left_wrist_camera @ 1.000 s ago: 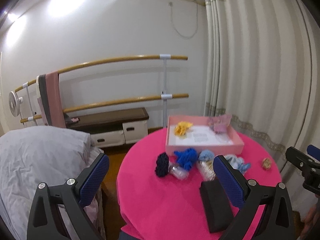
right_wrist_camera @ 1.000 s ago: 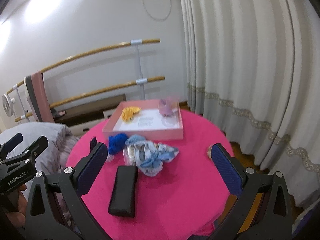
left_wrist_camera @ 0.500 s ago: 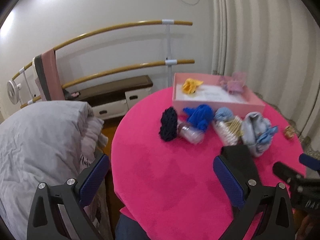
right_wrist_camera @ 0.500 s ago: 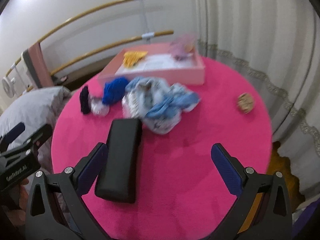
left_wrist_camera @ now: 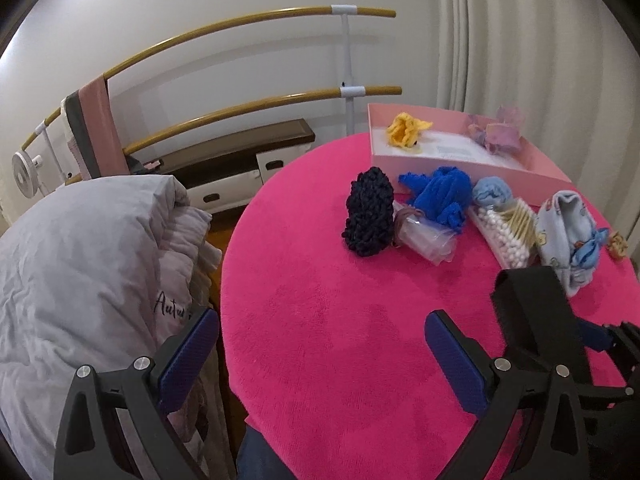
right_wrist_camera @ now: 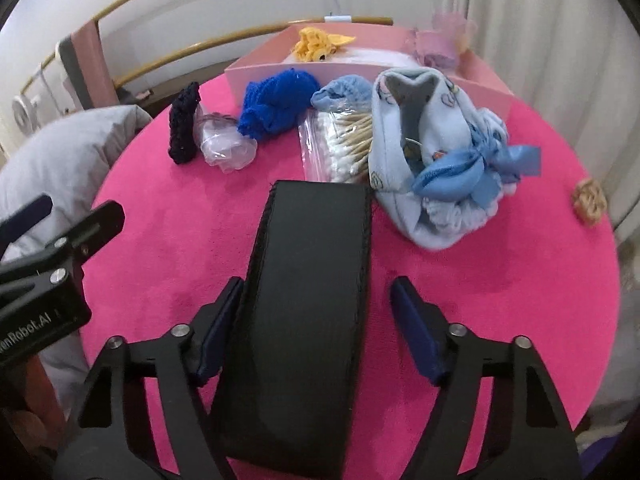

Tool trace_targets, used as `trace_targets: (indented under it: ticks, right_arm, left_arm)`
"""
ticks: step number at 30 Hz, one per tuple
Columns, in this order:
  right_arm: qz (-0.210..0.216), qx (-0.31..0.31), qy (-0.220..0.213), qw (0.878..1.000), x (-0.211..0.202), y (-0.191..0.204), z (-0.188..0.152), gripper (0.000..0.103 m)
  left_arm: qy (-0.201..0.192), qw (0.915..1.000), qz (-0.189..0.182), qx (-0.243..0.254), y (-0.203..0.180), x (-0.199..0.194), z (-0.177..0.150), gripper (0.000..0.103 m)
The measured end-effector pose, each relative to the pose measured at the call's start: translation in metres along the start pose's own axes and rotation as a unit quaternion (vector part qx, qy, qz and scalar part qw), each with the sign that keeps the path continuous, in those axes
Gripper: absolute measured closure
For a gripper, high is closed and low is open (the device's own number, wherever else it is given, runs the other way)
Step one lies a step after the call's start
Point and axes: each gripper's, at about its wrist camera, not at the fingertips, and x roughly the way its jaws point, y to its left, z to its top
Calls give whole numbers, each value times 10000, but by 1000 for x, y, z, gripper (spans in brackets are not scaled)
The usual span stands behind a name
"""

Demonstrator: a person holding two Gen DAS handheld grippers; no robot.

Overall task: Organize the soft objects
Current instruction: 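Grasp the navy crocheted ball with the left tool while the right tool grasps the black case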

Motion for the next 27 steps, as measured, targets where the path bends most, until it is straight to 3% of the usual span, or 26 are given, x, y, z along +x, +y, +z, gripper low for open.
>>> trace_targets:
  ticks: [1, 4, 17, 20, 24, 27]
  right_arm:
    - [4, 16, -42, 10000, -1, -3, 1, 55]
    - [63, 91, -84, 9999, -1, -14, 3, 64]
    - [218, 49, -29, 9997, 2, -24, 13, 65]
    - [246, 56, -30, 9997, 3, -25, 14, 66]
    - [278, 70, -37, 9996, 2, -25, 15, 66]
    - [306, 85, -56, 9995, -1, -26, 15, 66]
  left_arm:
    - [20, 10000, -21, 13, -2, 5, 2, 2]
    - [28, 10000, -39, 73, -5, 19, 6, 2]
    - [31, 9996, 211, 165, -8, 98, 45, 6]
    - [211, 9996, 42, 166, -9, 121, 54, 28]
    - [448, 9987, -226, 112, -7, 141, 65, 78]
    - [469, 9981, -391, 58, -2, 147, 69, 92]
